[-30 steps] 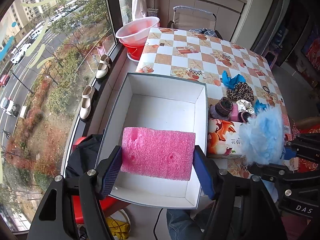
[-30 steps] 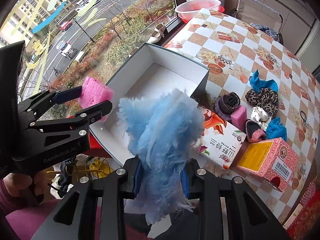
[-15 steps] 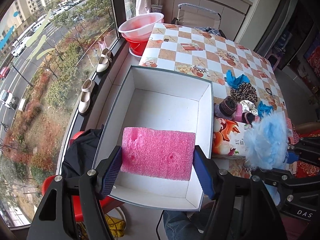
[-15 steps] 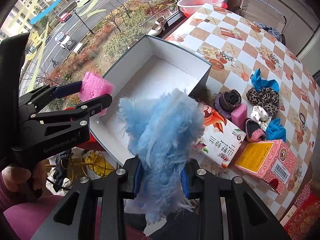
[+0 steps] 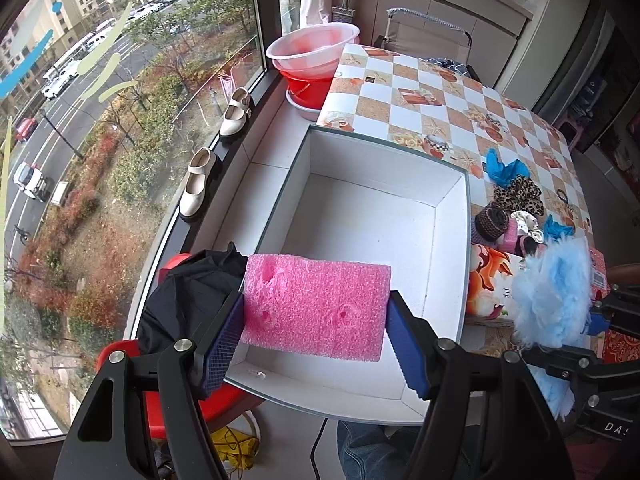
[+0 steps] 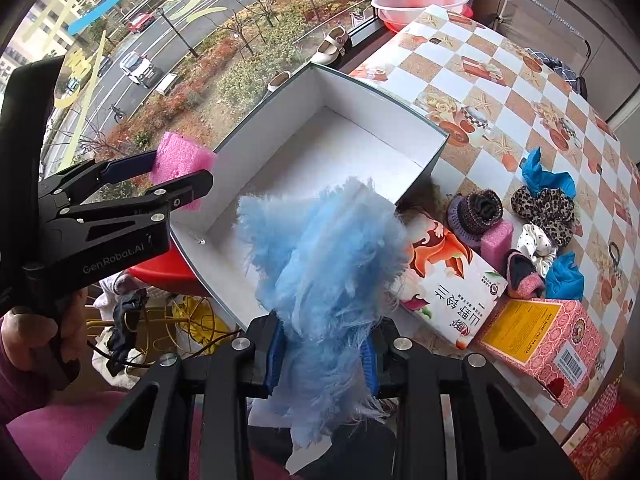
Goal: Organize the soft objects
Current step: 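Lower the sponge into the white box and open the left tool while the right tool drops the duster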
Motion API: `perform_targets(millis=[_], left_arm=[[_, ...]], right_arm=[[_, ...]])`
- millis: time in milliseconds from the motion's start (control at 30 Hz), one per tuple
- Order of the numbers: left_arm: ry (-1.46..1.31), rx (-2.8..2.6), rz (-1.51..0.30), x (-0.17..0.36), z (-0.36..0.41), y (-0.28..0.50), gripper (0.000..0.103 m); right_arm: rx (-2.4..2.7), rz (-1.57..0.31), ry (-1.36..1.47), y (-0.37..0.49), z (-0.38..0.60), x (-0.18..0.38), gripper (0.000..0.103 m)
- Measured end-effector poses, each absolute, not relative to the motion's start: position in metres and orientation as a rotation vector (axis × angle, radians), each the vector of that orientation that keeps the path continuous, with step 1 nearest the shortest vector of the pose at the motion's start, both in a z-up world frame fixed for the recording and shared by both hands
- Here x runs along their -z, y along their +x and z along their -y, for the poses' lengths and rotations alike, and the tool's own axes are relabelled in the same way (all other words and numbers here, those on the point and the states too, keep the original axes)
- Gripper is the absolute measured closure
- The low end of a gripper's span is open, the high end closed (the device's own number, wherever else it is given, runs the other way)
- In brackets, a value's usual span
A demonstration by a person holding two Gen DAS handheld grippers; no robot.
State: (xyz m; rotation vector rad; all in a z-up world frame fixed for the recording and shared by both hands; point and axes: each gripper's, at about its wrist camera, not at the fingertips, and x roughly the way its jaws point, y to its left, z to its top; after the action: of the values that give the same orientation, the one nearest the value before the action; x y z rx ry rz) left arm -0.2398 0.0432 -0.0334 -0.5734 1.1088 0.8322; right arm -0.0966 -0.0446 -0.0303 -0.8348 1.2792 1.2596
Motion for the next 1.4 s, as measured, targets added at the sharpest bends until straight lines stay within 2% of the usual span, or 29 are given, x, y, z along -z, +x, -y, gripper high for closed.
perform_targets(millis=[567,1333,1400], left_arm=[[-0.616,-0.874,-1.195,0.072,-0.051,-0.255,0.030],[-0.595,-0.866,-1.213,0.084,-0.045,-0.252,0.028],[-0.620,-0.855,-1.201,0.085,-0.046,-0.255,0.027]], right_arm=[[-1.338,-1.279,-0.939,-0.127,-0.005,0.054,0.070],[-1.335,-1.298,-0.937,-0.127,-0.020,0.068,0.070],[-1.340,-1.305,-0.918,-0.126,-0.022,0.067,0.065]])
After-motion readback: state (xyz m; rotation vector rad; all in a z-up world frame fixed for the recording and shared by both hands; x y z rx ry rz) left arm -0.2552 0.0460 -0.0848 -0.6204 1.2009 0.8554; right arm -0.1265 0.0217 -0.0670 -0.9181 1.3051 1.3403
